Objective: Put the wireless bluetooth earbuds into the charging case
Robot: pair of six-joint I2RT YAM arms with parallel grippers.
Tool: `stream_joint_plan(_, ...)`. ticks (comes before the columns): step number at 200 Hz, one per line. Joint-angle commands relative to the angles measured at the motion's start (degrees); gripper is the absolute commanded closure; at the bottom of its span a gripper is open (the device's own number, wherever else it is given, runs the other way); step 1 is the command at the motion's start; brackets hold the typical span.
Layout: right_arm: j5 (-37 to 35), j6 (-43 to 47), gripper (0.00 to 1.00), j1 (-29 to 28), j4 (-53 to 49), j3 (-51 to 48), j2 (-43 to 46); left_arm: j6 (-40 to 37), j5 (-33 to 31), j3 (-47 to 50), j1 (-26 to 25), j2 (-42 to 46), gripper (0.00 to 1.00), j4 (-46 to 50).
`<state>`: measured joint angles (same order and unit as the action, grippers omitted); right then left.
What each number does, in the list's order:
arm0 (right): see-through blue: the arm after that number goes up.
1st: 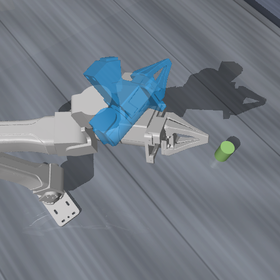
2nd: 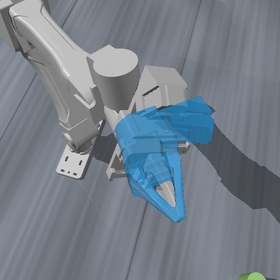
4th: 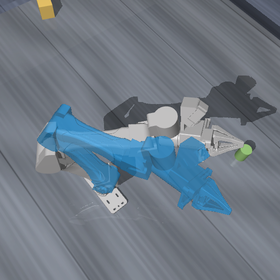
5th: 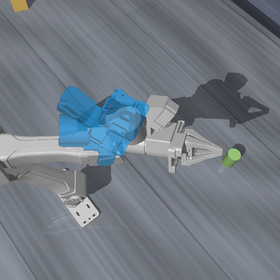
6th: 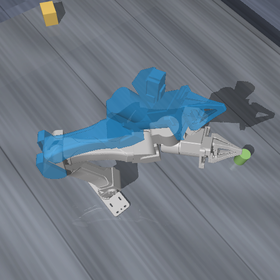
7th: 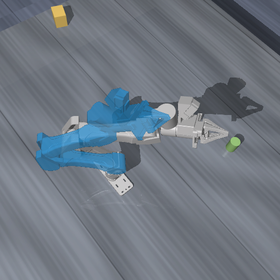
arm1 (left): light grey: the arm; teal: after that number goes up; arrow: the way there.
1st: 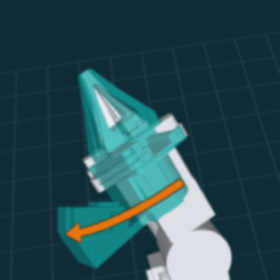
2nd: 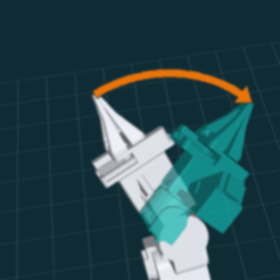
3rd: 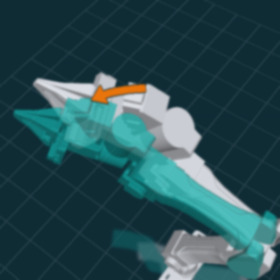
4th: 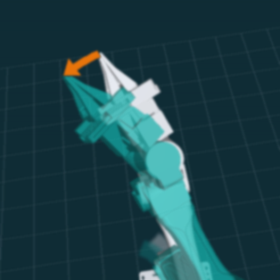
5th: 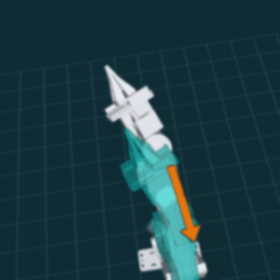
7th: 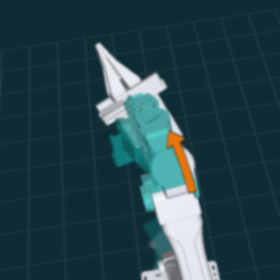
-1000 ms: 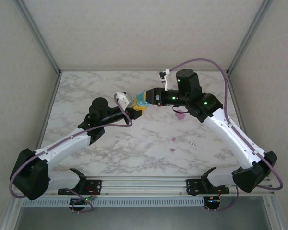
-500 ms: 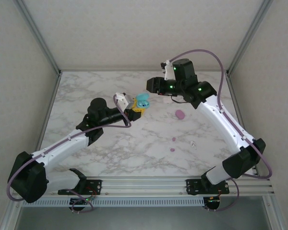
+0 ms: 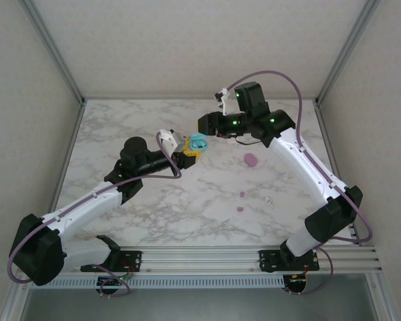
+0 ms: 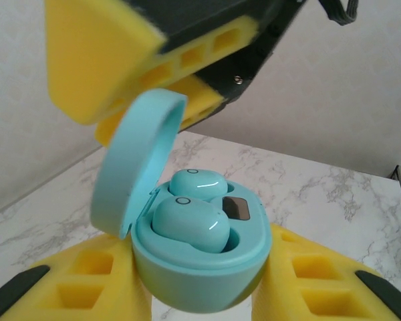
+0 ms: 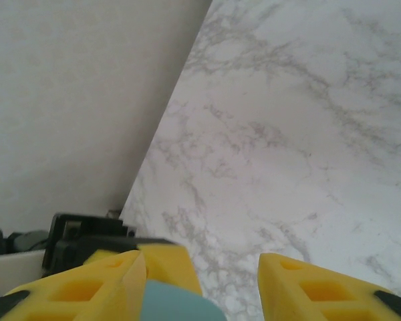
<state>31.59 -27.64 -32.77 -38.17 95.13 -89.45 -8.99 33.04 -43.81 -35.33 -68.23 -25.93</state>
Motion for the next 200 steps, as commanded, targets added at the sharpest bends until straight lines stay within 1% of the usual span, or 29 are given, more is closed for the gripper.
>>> stream_joint_plan(1, 5.9, -0.9, 0.51, 1.5, 2.8, -4.1, 3.6, 0.8, -0.2, -1.6, -0.6, 0.6, 0.81, -2.9)
stream_joint_plan(35, 14.6, -7.6, 0.46, 4.2, 11.5, -11.0, 6.1, 1.6, 0.6, -2.3, -0.6, 0.2, 0.81, -3.8)
stream_joint_plan(59, 20.5, -10.8, 0.43, 4.7, 16.3, -14.0, 6.1, 2.5, 1.0, -2.7, -0.6, -0.2, 0.8, -4.8)
stream_joint_plan(80, 24.9, -13.8, 0.43, 4.9, 20.4, -16.5, 5.5, 4.3, 1.1, -2.4, -0.6, -0.8, 0.8, -7.9)
stream_joint_plan(99, 28.6, -19.6, 0.45, 4.9, 29.1, -19.7, 4.8, 5.1, 1.5, -2.6, -0.5, -1.2, 0.8, -9.1)
stream_joint_plan(111, 29.7, -22.1, 0.47, 4.9, 32.9, -21.0, 4.6, 5.0, 1.3, -2.8, -0.5, -1.3, 0.8, -9.2)
stream_joint_plan(130, 31.0, -23.6, 0.49, 4.9, 35.2, -21.9, 4.4, 4.8, 1.0, -2.9, -0.5, -1.3, 0.8, -9.3)
stream_joint_plan(153, 31.9, -25.4, 0.55, 4.9, 37.9, -22.8, 4.3, 4.6, 1.2, -3.1, -0.5, -1.4, 0.8, -9.0)
stream_joint_plan(200, 32.6, -24.8, 0.57, 5.0, 36.8, -23.4, 5.0, 3.5, -0.1, -2.9, -0.5, -1.2, 0.8, -8.2)
